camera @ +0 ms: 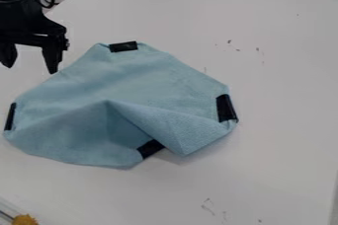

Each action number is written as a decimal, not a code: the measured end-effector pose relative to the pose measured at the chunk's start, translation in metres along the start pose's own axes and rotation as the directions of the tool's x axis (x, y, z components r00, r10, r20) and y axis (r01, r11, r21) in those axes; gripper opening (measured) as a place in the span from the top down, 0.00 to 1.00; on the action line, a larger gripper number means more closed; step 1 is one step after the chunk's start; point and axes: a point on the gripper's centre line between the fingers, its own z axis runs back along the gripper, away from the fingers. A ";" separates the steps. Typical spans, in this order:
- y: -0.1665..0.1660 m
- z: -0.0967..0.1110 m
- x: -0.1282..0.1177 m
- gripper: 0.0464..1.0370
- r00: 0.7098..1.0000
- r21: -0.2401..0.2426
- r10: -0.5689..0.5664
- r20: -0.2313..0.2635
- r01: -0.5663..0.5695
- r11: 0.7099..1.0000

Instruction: Unfold the cloth from center to bottom

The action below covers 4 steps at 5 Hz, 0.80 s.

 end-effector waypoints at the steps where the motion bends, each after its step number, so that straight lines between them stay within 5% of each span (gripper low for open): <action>1: -0.003 -0.006 -0.003 0.04 1.000 -0.006 0.003 -0.025 -0.003 1.000; 3: -0.063 0.002 -0.004 0.04 0.998 -0.040 -0.028 -0.049 0.026 0.999; 4: -0.100 0.008 -0.025 0.04 0.994 -0.066 -0.030 -0.105 0.023 0.998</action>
